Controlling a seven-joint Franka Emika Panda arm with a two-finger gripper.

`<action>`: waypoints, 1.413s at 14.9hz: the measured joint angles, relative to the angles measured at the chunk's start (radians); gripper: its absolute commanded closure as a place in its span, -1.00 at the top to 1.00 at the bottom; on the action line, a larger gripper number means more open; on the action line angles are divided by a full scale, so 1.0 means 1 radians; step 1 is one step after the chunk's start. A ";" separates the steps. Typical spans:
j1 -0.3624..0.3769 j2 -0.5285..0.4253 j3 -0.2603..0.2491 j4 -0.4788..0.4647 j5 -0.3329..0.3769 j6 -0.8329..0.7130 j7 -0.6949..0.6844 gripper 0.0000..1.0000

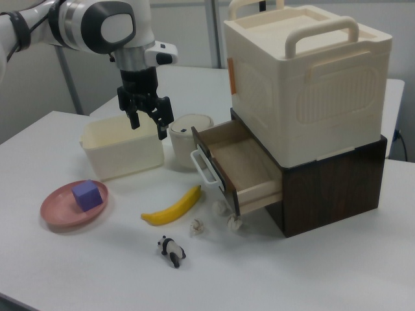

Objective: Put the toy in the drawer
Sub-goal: 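Move the open gripper above the black-and-white panda toy, then lower the gripper around the panda toy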

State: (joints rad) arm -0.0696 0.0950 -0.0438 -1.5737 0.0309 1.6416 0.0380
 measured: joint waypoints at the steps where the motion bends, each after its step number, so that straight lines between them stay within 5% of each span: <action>1: 0.000 0.000 0.000 0.000 0.000 0.000 0.000 1.00; 9: -0.002 -0.010 -0.001 -0.044 0.000 0.000 -0.007 1.00; 14: -0.003 -0.147 -0.002 -0.257 -0.004 0.102 -0.070 1.00; 17: -0.004 -0.239 -0.002 -0.412 -0.021 0.155 -0.211 1.00; 21: -0.010 -0.273 -0.010 -0.511 -0.096 0.199 -0.569 1.00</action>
State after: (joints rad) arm -0.0798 -0.1776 -0.0538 -2.0846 -0.0655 1.8407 -0.5305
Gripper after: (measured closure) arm 0.000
